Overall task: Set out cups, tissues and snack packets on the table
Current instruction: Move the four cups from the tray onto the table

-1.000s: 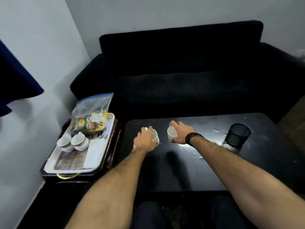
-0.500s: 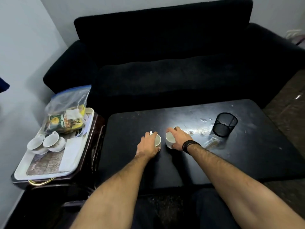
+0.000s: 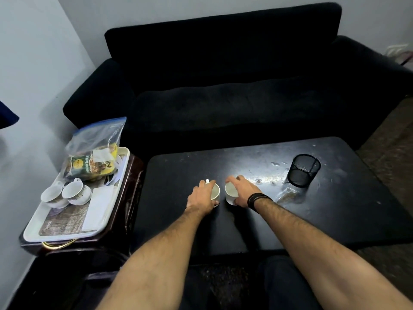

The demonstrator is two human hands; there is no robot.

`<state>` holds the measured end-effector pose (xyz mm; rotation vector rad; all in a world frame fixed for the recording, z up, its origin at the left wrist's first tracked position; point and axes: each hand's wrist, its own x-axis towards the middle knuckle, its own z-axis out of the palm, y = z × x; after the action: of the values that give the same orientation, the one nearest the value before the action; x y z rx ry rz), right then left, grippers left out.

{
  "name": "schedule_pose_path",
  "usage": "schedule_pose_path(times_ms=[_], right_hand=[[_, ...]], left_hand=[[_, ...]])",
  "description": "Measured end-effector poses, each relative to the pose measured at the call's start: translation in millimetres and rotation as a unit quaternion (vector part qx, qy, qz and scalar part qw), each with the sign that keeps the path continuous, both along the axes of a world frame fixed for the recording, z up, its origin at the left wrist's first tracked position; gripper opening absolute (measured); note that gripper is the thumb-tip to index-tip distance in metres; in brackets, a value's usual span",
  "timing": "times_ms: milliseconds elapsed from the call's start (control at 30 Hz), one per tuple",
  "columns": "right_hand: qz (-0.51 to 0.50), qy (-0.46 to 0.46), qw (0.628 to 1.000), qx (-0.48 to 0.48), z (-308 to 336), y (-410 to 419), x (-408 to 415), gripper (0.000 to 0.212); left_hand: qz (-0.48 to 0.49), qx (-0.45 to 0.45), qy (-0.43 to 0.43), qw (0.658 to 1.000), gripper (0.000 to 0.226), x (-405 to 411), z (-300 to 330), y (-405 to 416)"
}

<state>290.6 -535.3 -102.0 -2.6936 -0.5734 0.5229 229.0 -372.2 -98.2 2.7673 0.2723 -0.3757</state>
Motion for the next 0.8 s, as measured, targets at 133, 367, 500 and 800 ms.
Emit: schedule_pose_path(times_ms=[133, 367, 500, 800], right_hand=[[0.001, 0.009, 1.000, -0.007, 0, -1, 0, 0.079], [-0.012, -0.098, 0.995, 0.006, 27, 4, 7, 0.089], [0.011, -0.107, 0.994, 0.036, 52, 39, 13, 0.086], [0.127, -0.081, 0.983, 0.110, 78, 212, -32, 0.073]], left_hand=[[-0.004, -0.003, -0.002, 1.000, 0.075, 2, -1, 1], [0.010, 0.028, -0.058, 0.998, 0.094, -4, 8, 24], [0.047, 0.053, -0.099, 0.993, 0.083, -13, 31, 64], [0.168, 0.097, -0.134, 0.972, 0.066, -87, 70, 215]])
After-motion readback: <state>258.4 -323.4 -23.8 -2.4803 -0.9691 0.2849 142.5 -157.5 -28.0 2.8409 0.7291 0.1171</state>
